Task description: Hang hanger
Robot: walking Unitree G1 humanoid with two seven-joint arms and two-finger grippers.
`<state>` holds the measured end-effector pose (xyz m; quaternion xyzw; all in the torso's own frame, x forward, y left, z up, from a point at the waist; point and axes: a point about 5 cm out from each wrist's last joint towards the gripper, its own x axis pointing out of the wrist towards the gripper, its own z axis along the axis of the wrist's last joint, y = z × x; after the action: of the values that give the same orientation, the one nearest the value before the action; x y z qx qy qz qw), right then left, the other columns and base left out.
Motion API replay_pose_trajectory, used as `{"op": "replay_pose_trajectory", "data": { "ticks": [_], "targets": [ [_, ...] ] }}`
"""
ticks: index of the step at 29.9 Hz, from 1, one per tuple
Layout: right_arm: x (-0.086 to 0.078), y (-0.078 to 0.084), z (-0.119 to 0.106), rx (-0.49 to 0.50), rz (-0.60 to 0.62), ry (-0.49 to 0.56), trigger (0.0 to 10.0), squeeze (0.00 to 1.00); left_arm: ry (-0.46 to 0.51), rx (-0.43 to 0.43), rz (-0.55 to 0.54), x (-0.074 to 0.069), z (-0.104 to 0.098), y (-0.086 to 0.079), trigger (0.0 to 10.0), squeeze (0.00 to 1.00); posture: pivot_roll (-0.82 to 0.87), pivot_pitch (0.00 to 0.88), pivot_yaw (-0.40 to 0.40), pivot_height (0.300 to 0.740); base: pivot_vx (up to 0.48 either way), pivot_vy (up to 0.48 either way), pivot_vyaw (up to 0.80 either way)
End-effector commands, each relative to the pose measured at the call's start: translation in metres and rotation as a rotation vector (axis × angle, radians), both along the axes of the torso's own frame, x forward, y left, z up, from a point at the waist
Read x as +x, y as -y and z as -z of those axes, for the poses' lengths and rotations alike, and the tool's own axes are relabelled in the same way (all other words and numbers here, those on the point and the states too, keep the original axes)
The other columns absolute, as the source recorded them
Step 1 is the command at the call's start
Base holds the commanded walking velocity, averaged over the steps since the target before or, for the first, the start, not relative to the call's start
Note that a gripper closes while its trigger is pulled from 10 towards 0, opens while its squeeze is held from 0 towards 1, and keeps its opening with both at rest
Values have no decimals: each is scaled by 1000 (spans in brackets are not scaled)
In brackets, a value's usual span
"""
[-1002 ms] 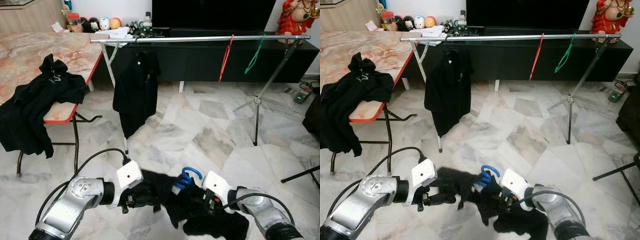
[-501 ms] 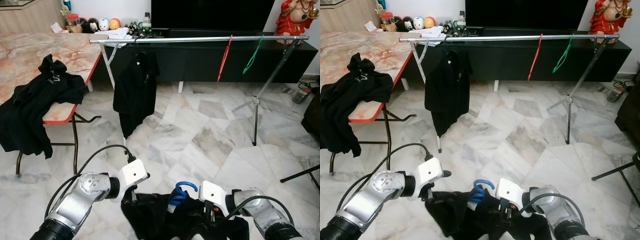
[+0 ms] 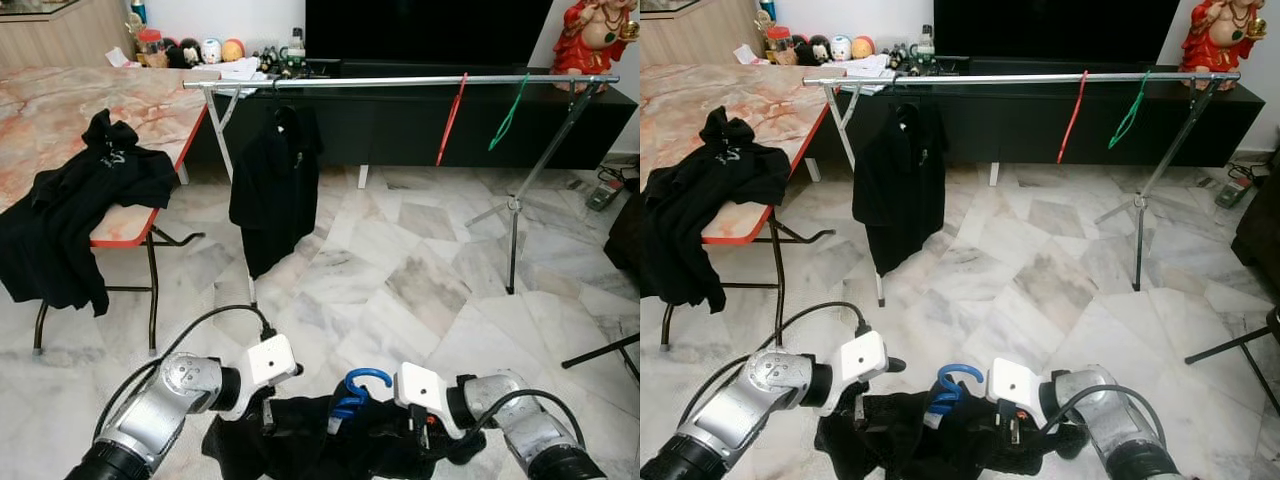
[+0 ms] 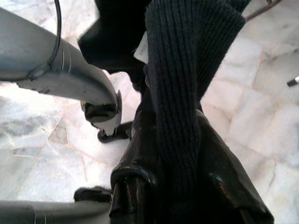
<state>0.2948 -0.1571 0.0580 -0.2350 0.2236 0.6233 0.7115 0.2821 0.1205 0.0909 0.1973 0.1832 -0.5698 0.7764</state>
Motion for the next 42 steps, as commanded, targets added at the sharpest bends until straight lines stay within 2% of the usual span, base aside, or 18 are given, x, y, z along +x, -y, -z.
{"op": "replay_pose_trajectory", "data": {
  "ticks": [1, 9, 15, 16, 17, 18, 19, 42],
  "targets": [
    [5, -9, -10, 39, -25, 36, 0, 0, -8, -8, 16, 0, -2, 4, 10000, 0, 69, 67, -28, 740, 0, 0, 0],
    [6, -21, -12, 59, -62, 34, 0, 0, -16, -32, 20, 2, -2, 14, 10000, 0, 72, 68, -29, 740, 0, 0, 0],
    [7, -23, -13, 66, -60, 36, 0, 0, -22, -42, 17, 2, -3, 16, 10000, 0, 74, 68, -29, 740, 0, 0, 0],
    [8, -24, -14, 67, -59, 39, 0, 0, -23, -41, 15, 2, -3, 17, 7882, 0, 75, 68, -28, 740, 0, 0, 0],
    [9, -24, -15, 71, -57, 45, 0, 0, -24, -39, 10, 3, -2, 17, 4941, 0, 74, 69, -28, 740, 0, 0, 0],
    [10, -25, -16, 73, -55, 49, 0, 0, -24, -38, 7, 3, -2, 17, 4941, 0, 74, 69, -28, 740, 0, 0, 0],
    [11, -24, -18, 73, -49, 55, 0, 0, -27, -37, 5, 3, -2, 17, 0, 0, 74, 69, -28, 740, 0, 0, 0],
    [19, -29, -27, 92, -26, 79, 0, 0, -23, 6, -11, 6, -4, 14, 0, 0, 81, 92, -18, 740, 0, 0, 0]
  ]
}}
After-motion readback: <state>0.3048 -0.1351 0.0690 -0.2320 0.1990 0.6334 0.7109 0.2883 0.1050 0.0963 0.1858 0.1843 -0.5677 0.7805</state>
